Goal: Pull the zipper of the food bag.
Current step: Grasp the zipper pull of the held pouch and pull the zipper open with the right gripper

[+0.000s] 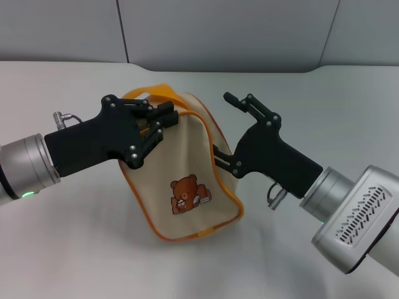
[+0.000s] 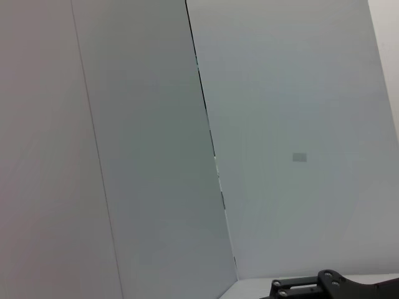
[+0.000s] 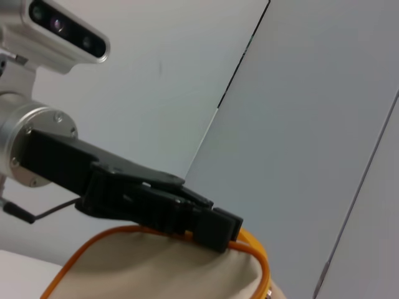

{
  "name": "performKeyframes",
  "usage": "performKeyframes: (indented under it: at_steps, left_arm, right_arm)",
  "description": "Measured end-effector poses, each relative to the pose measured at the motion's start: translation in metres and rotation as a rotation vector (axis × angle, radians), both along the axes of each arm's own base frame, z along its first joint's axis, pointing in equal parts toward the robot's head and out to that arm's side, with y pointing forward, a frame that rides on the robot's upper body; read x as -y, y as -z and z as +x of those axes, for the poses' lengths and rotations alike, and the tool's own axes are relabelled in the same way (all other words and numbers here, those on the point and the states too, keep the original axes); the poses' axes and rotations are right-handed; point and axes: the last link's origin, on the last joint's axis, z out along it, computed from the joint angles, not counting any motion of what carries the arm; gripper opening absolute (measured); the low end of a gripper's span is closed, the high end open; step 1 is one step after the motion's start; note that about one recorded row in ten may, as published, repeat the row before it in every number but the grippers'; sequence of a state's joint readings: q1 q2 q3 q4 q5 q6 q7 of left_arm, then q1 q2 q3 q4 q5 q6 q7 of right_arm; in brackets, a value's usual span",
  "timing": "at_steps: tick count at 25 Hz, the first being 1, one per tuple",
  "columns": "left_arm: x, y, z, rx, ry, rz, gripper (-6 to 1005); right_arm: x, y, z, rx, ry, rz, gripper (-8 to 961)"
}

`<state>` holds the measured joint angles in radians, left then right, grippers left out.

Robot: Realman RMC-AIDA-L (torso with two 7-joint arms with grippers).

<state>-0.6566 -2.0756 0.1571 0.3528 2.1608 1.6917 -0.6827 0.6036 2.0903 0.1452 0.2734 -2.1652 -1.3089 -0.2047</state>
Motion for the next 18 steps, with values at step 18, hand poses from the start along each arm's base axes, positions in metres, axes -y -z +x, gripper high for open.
performKeyframes:
  at_steps: [18]
  left_arm:
    - [-0.0007, -0.0020, 0.0013, 0.014, 0.002, 0.010, 95]
  right_arm:
    - [0.0026, 0.0012, -0.0007, 0.030, -0.027, 0.030, 444]
